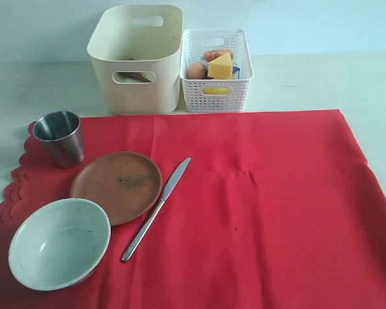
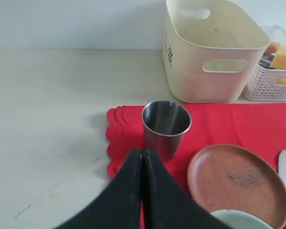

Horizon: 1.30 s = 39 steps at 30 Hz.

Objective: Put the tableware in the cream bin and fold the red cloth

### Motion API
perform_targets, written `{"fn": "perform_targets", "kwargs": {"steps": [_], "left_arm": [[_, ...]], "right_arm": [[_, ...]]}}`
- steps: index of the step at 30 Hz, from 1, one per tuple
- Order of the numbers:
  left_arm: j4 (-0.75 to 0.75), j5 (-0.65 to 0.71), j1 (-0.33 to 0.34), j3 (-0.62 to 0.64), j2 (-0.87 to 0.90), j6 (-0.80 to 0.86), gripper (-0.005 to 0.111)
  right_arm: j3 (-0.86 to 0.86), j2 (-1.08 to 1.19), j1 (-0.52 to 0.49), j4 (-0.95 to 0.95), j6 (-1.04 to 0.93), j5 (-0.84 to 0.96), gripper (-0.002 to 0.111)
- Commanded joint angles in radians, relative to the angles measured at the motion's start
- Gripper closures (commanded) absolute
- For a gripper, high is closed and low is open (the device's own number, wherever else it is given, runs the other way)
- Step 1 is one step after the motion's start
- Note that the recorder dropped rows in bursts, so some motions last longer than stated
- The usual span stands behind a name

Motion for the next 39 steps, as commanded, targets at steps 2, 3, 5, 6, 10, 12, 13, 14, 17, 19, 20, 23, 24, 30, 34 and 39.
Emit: {"fn": "perform_targets", "kwargs": {"steps": [2, 3, 5, 6, 10, 12, 13, 14, 17, 19, 20, 23, 24, 30, 34, 39], "left_arm": [[0.003, -0.034, -0.005, -0.006, 0.006, -0.004, 0.107], [0.003, -0.039, -0.005, -0.006, 0.006, -0.004, 0.107], [0.003, -0.071, -0.005, -0.006, 0.01, -0.004, 0.107], [0.003, -0.093, -0.005, -0.006, 0.015, -0.004, 0.107], [0.003, -0.164, -0.005, -0.006, 0.06, -0.004, 0.107], [0.003, -0.189, -0.005, -0.006, 0.096, -0.004, 0.107], [0.003, -0.199, -0.005, -0.006, 0.111, -0.004, 0.107], [0.003, -0.208, -0.005, -0.006, 0.131, -0.004, 0.107], [0.003, -0.226, -0.005, -0.006, 0.186, -0.002, 0.107], [0.003, -0.238, -0.005, -0.006, 0.224, -0.002, 0.107], [0.003, -0.241, -0.005, -0.006, 0.239, -0.002, 0.107], [0.003, -0.235, -0.005, -0.015, 0.293, -0.002, 0.107], [0.003, -0.225, -0.005, -0.027, 0.31, -0.002, 0.107], [0.003, -0.206, -0.005, -0.079, 0.405, -0.002, 0.107], [0.003, -0.206, -0.005, -0.11, 0.454, 0.0, 0.107], [0.003, -0.172, -0.005, -0.178, 0.52, 0.015, 0.107]], "right_arm": [[0.007, -0.005, -0.005, 0.0, 0.0, -0.006, 0.108], [0.007, -0.005, -0.005, 0.0, 0.0, -0.006, 0.108], [0.009, -0.005, -0.005, 0.0, 0.0, -0.006, 0.108], [0.014, -0.005, -0.005, 0.0, 0.0, -0.006, 0.108], [0.059, -0.005, -0.005, 0.0, 0.0, -0.023, 0.108], [0.1, -0.005, -0.005, 0.0, 0.0, -0.039, 0.108], [0.117, -0.005, -0.005, 0.0, 0.0, -0.041, 0.108], [0.14, -0.005, -0.005, 0.0, 0.0, -0.044, 0.108], [0.185, -0.005, -0.005, 0.0, 0.0, -0.044, 0.108], [0.21, -0.005, -0.005, 0.0, 0.0, -0.059, 0.108], [0.219, -0.005, -0.005, 0.0, 0.0, -0.062, 0.108], [0.237, -0.005, -0.005, 0.0, 0.0, -0.077, 0.108], [0.246, -0.005, -0.005, 0.0, 0.0, -0.081, 0.108], [0.261, -0.005, -0.005, 0.0, 0.0, -0.114, 0.108], [0.261, -0.005, -0.005, 0.0, 0.0, -0.114, 0.108], [0.261, -0.005, -0.005, 0.0, 0.0, -0.111, 0.108]]}}
